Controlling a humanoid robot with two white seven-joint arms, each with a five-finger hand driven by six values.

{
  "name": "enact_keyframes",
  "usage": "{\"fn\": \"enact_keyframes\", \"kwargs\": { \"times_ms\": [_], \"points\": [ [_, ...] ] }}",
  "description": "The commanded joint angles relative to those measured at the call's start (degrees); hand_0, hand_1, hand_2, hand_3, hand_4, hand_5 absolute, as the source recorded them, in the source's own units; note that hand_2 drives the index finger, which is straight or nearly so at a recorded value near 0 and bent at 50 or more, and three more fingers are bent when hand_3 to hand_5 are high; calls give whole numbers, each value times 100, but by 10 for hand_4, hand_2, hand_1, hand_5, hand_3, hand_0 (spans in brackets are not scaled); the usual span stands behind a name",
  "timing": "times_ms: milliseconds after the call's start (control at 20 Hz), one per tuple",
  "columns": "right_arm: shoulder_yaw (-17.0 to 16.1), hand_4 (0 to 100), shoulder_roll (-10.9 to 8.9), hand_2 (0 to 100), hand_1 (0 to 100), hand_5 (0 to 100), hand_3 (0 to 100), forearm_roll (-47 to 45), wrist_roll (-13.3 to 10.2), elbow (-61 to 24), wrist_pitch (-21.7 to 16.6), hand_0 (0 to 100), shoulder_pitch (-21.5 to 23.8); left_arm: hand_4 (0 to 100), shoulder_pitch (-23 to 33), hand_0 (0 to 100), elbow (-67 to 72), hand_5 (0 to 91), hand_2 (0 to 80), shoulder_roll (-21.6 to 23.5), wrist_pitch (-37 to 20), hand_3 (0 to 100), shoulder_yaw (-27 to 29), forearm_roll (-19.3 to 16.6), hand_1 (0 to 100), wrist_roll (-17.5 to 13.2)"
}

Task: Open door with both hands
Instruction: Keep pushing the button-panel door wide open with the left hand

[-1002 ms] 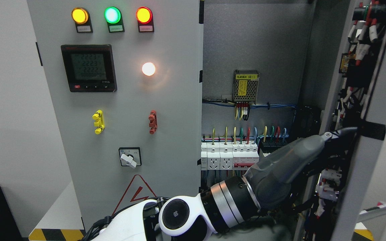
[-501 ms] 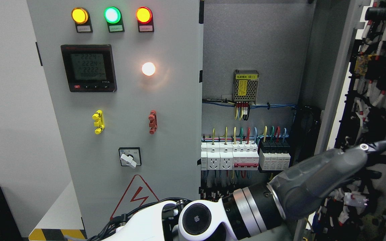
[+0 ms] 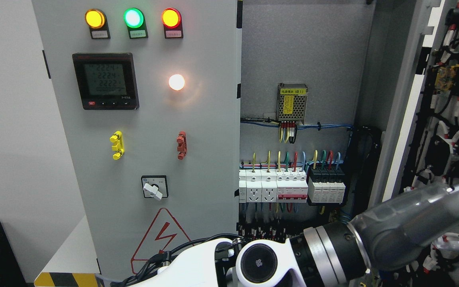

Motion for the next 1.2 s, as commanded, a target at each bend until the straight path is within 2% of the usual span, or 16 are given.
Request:
{"fn": "enact_keyframes", "kwargs": {
  "times_ms": [0, 601, 1152],
  "points": [
    [0, 0, 0, 0, 0, 0, 0, -62, -1, 3, 1, 0, 0, 0, -63, 0, 377, 0, 0, -544, -5, 0, -74, -4, 0, -4],
    [0, 0, 0, 0, 0, 0, 0, -62, -1, 3, 1, 0, 0, 0, -159, 0, 992, 0, 0, -1107, 12, 0, -83, -4, 0, -4],
    [0, 0, 0, 0, 0, 0, 0, -62, -1, 3, 1, 0, 0, 0, -502, 0, 1248, 0, 0, -1151, -32, 0, -188, 49, 0, -4]
  ]
}}
